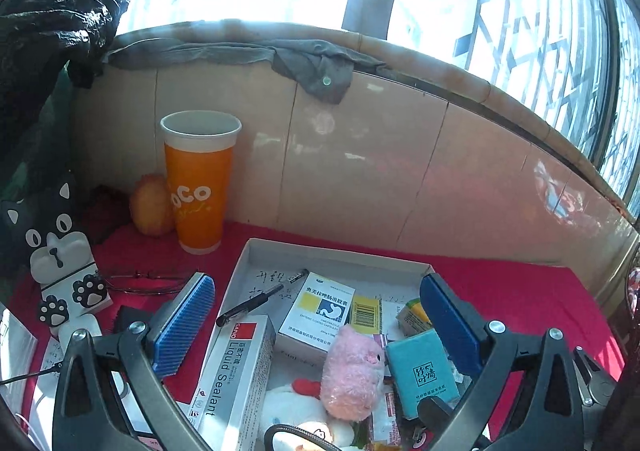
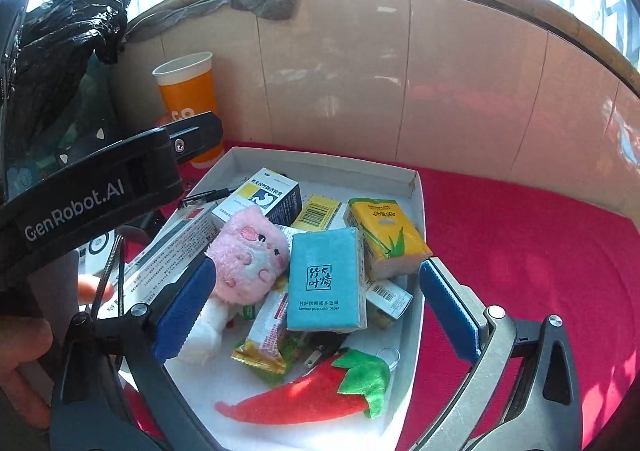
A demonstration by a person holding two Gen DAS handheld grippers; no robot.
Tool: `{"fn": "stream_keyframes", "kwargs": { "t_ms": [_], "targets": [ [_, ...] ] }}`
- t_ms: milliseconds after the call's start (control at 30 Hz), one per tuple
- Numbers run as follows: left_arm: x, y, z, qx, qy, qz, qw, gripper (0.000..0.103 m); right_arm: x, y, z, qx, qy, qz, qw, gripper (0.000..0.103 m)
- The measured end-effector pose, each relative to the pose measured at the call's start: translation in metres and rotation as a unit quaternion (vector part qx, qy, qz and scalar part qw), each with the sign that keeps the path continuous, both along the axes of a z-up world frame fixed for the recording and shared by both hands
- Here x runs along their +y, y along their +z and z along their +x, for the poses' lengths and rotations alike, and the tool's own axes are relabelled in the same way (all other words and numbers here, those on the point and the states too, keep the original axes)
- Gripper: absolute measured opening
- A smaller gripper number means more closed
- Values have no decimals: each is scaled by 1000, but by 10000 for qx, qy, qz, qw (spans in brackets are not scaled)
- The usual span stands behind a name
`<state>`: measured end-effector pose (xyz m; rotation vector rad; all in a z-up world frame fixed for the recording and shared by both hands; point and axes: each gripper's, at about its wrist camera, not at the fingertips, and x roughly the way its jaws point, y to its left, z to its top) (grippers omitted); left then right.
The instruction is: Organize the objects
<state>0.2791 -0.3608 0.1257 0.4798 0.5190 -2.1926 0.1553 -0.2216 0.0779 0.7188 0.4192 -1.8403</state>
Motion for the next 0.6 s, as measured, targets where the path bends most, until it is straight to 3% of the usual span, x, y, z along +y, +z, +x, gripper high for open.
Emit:
{"fn": "stream_keyframes", "kwargs": {
  "t_ms": [167,600],
  "targets": [
    [2,7,9,52,298,137,9994,103,10,5,-5,-90,-75,-173,9998,102],
    [62,22,-18,-182,-271,-309,9990,103,48,14,-19,-93,-443,-403,9982,103]
  ]
}}
